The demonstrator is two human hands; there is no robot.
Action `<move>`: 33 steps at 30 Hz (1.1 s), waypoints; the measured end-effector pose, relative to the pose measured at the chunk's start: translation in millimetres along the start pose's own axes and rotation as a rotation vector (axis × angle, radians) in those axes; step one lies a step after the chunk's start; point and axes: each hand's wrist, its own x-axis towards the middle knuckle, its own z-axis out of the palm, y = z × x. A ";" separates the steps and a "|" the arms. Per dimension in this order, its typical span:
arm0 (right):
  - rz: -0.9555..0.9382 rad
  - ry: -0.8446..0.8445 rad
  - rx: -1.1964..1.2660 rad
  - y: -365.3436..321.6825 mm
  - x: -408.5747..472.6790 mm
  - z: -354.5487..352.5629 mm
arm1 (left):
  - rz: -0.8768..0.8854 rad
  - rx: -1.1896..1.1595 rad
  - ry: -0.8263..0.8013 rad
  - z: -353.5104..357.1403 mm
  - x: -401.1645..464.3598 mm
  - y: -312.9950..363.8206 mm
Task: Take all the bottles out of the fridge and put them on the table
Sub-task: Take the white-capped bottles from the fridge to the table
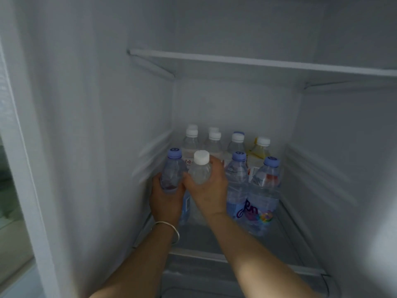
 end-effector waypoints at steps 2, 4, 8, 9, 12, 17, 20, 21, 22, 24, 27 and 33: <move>-0.044 0.014 0.020 -4.7 -4.7 -1.1 | -0.015 -0.044 0.048 -3.2 -7.3 2.9; -0.056 0.042 0.034 -16.0 -7.3 -6.6 | 0.005 -0.078 0.058 -6.7 -12.1 15.9; -0.031 0.041 0.021 -53.3 -8.9 -33.5 | 0.078 -0.075 0.001 -18.5 -27.9 54.0; -0.033 0.049 -0.003 -64.6 -11.6 -43.6 | 0.090 -0.074 -0.017 -23.8 -36.0 64.8; -0.032 0.119 -0.066 -102.2 -31.3 -77.7 | 0.127 -0.088 -0.127 -46.5 -65.6 93.5; 0.114 0.295 -0.170 -163.0 -106.3 -132.6 | 0.051 -0.139 -0.338 -101.8 -130.9 111.5; 0.220 0.328 -0.274 -197.6 -161.4 -168.4 | 0.029 -0.141 -0.492 -138.8 -183.2 112.4; 0.247 0.339 -0.304 -209.3 -178.4 -180.5 | 0.019 -0.134 -0.536 -150.5 -202.1 113.6; 0.275 0.355 -0.326 -221.4 -195.1 -192.2 | 0.008 -0.125 -0.581 -161.3 -220.8 114.6; 0.327 0.389 -0.377 -244.4 -228.7 -217.7 | -0.021 -0.114 -0.679 -181.1 -258.9 117.6; 0.365 0.444 -0.459 -278.8 -279.0 -259.5 | -0.056 -0.102 -0.787 -203.6 -316.1 125.8; 0.450 0.607 -0.615 -336.1 -376.5 -351.9 | -0.069 -0.159 -1.029 -229.4 -442.4 166.1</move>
